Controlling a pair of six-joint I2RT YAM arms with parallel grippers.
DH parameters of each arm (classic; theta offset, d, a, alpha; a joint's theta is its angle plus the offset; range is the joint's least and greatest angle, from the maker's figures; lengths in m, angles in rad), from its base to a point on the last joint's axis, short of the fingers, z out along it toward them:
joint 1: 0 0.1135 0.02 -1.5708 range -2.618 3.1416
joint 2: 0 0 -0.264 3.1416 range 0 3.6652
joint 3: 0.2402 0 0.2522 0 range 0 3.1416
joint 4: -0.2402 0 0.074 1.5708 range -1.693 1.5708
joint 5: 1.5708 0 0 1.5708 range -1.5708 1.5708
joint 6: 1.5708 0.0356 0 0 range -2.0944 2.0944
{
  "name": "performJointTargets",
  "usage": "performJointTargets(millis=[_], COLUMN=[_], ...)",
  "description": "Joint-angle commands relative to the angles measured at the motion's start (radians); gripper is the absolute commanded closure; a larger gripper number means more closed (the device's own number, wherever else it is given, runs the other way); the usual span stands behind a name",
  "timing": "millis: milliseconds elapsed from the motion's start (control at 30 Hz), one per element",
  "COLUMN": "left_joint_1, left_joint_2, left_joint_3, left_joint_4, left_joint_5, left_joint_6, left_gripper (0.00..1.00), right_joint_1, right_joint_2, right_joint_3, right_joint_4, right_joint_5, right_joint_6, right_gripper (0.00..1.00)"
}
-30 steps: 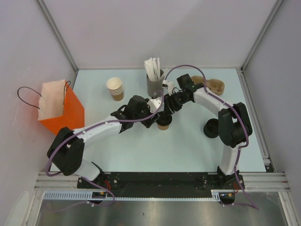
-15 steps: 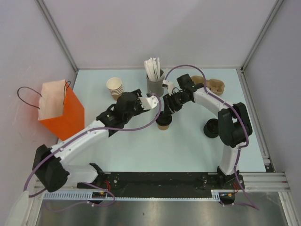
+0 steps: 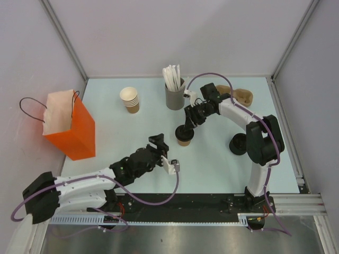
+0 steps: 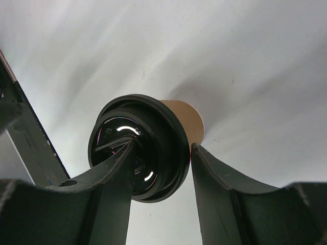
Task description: Pack the takeout coffee
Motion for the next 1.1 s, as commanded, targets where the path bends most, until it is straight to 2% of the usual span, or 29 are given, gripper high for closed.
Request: performJointTargets(millis=[0, 133, 233, 400, 867, 1067], left_joint_1=[-0.023, -0.04, -0.041, -0.041, -0.041, -0.041], left_joint_2=[0.096, 0.156, 0.219, 0.293, 0.411, 0.429], left_joint_3=[-0.026, -0.083, -0.083, -0.118, -0.051, -0.046], left_joint_4=[0.353, 0.466, 0.492, 0.574, 0.591, 0.582], left_joint_5=[0.075, 0.157, 0.196, 0.287, 0.321, 0.325], left_joint_6=[0.069, 0.092, 0.075, 0.136, 0.107, 0.089], left_gripper=[0.29, 0.31, 0.34, 0.35, 0.36, 0.4], right_joint_1=[-0.031, -0.029, -0.029, -0.037, 0.026, 0.023], right_joint_2=[0.073, 0.071, 0.07, 0.056, 0.036, 0.027], right_joint_3=[-0.053, -0.053, -0.052, -0.052, -0.052, -0.052], right_joint_4=[-0.056, -0.053, -0.048, -0.051, -0.03, -0.025], right_joint_5=[0.203, 0.211, 0.238, 0.231, 0.29, 0.298], right_joint_6=[-0.083, -0.074, -0.068, -0.057, -0.034, -0.028], right_gripper=[0.5, 0.5, 0.5, 0.5, 0.5, 0.5])
